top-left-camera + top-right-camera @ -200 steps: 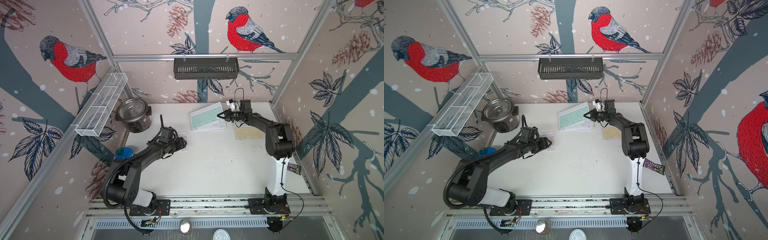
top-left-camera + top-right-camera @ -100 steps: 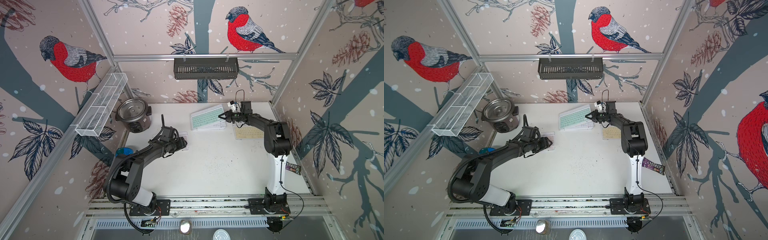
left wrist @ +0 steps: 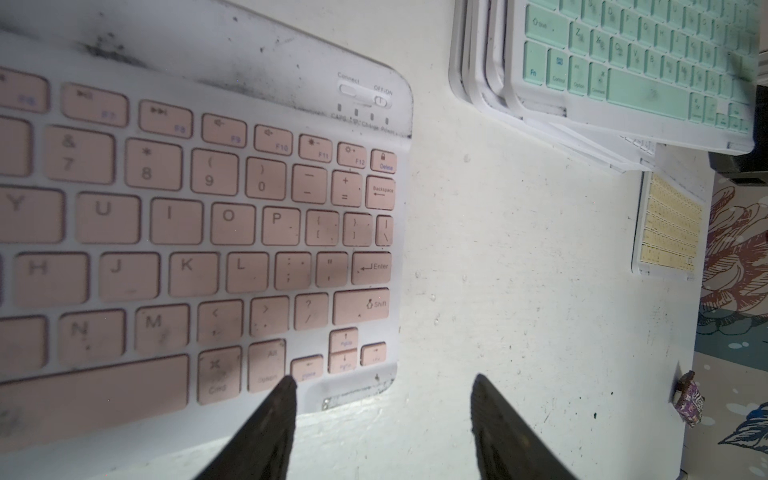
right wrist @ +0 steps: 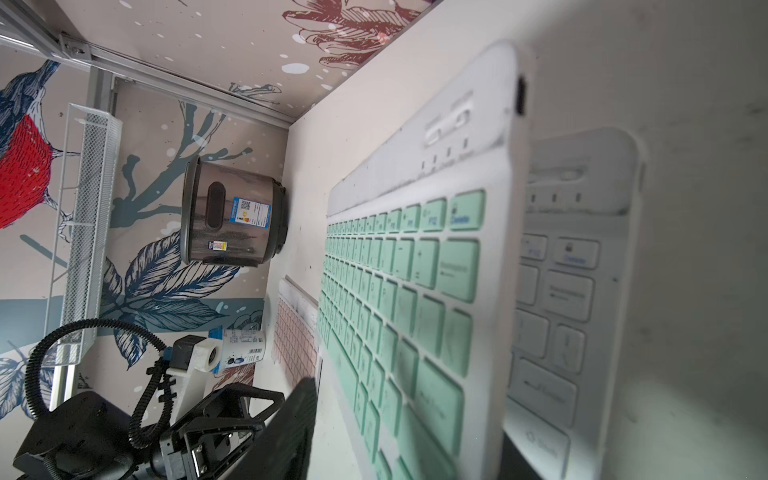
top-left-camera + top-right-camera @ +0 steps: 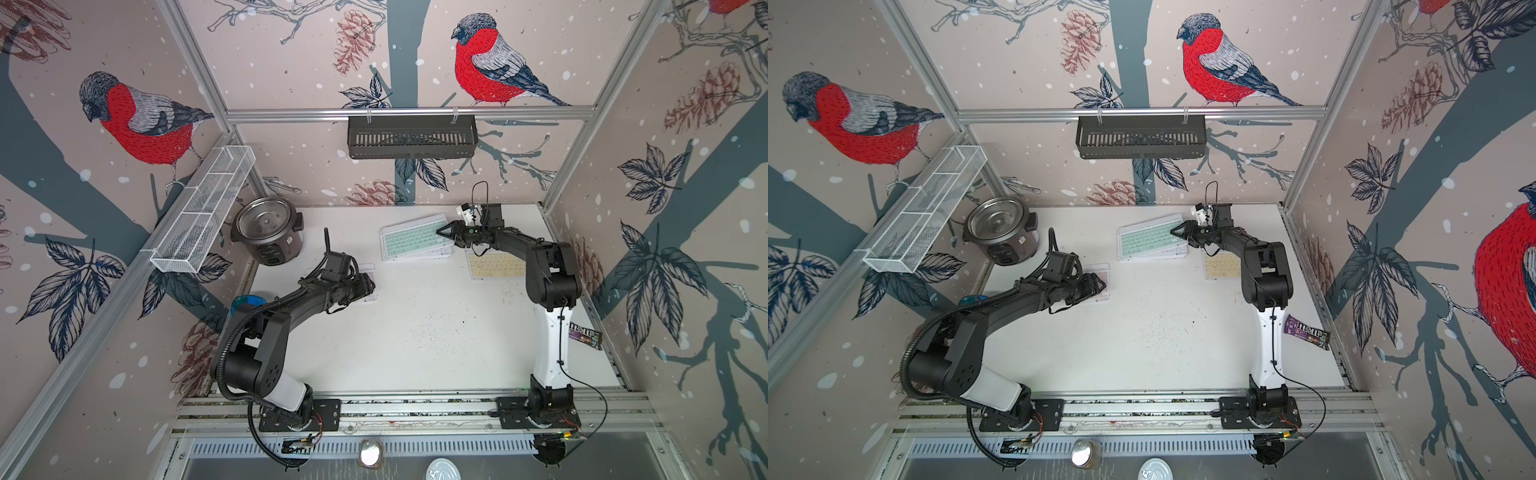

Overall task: Stack the numeric keypads
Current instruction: Place the numeric keypad at the numeric keypad.

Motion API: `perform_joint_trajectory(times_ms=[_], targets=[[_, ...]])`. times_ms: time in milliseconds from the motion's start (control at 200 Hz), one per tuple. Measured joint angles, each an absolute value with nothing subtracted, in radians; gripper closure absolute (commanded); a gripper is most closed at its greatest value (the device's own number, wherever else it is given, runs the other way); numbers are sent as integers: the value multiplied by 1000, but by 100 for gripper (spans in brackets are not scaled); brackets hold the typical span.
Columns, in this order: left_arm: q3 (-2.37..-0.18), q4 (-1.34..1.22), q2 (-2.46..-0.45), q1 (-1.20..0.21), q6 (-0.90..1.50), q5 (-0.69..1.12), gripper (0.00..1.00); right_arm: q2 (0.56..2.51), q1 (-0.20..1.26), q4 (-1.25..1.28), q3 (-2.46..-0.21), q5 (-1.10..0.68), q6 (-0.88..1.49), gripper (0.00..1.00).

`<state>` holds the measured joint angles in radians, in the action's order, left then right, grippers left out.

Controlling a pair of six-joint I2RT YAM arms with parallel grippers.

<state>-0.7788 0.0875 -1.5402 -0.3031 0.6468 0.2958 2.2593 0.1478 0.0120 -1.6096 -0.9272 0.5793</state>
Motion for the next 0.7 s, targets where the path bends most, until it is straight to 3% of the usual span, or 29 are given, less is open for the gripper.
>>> perform_joint_trajectory(times_ms=[700], targets=[[-780, 87, -1551, -303, 647, 314, 34, 2252, 148, -178, -1664, -732, 465, 31]])
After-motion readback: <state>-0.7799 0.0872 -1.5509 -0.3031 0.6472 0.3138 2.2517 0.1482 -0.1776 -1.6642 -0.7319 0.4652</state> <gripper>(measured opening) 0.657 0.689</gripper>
